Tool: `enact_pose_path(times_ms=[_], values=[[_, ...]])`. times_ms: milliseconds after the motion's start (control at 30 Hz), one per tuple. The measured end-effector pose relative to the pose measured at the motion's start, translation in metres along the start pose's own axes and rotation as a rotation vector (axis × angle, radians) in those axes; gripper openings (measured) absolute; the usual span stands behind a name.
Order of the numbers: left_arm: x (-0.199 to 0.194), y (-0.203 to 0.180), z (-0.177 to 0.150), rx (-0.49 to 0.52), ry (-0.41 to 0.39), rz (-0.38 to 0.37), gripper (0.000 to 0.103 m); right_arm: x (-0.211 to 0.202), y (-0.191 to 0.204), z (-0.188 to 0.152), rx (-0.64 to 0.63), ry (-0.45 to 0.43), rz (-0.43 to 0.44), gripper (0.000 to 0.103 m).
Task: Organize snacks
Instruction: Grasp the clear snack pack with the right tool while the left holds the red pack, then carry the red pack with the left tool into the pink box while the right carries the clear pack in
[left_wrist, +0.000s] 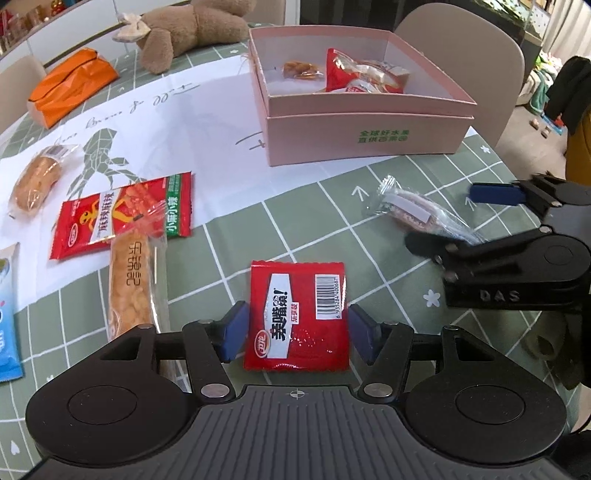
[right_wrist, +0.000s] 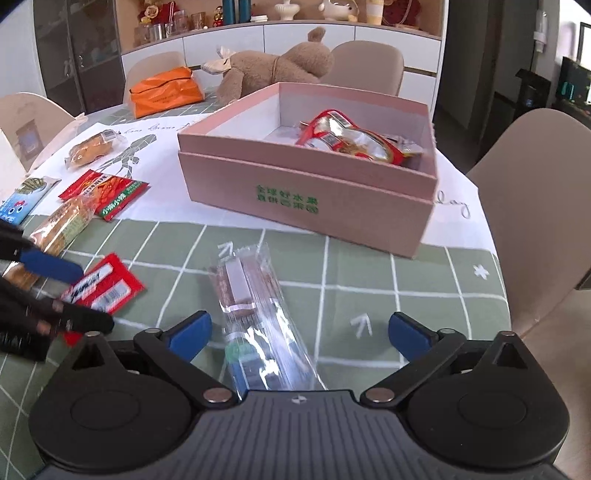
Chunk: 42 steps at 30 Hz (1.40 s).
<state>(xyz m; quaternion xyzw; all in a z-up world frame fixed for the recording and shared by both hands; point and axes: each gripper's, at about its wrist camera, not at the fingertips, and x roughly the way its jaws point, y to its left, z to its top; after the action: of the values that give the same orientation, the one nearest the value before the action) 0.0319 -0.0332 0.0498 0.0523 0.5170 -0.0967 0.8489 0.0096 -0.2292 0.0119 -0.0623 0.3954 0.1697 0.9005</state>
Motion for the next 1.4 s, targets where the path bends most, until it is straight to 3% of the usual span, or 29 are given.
enact_pose_path(times_ms=[67, 133, 300, 500, 867, 933, 1000, 1167, 1267, 1333, 1400], values=[[0.000, 0.000, 0.000, -0.008, -0.003, -0.002, 0.064, 0.000, 0.005, 0.005, -0.018, -0.002, 0.012, 0.079], [-0.001, 0.000, -0.001, -0.010, -0.006, -0.002, 0.065, -0.004, 0.012, 0.009, -0.054, 0.003, 0.042, 0.036], [-0.001, -0.001, -0.004, -0.005, -0.024, -0.002, 0.064, -0.018, 0.021, 0.011, -0.087, -0.005, 0.046, 0.035], [-0.003, 0.003, -0.007, -0.017, -0.042, -0.027, 0.065, -0.038, 0.009, 0.013, -0.033, -0.002, 0.042, 0.035], [-0.003, 0.002, -0.005, -0.021, -0.020, -0.017, 0.063, -0.035, 0.001, 0.002, 0.003, 0.049, 0.002, 0.035], [-0.004, 0.003, -0.005, -0.039, -0.020, -0.038, 0.061, -0.035, 0.002, 0.002, -0.003, 0.047, 0.000, 0.035], [-0.007, 0.008, -0.006, -0.083, -0.027, -0.104, 0.058, -0.037, 0.003, 0.003, -0.007, 0.042, 0.000, 0.035], [-0.034, 0.008, 0.003, -0.085, -0.143, -0.133, 0.056, -0.046, -0.006, 0.011, 0.037, 0.023, 0.045, 0.035], [-0.074, 0.013, 0.030, -0.087, -0.265, -0.214, 0.057, -0.062, -0.017, 0.025, 0.081, -0.024, 0.063, 0.035], [-0.110, 0.013, 0.067, -0.038, -0.396, -0.249, 0.061, -0.089, -0.027, 0.048, 0.082, -0.123, 0.081, 0.022], [-0.134, 0.010, 0.104, 0.008, -0.476, -0.272, 0.063, -0.118, -0.034, 0.080, 0.053, -0.240, 0.066, 0.022]])
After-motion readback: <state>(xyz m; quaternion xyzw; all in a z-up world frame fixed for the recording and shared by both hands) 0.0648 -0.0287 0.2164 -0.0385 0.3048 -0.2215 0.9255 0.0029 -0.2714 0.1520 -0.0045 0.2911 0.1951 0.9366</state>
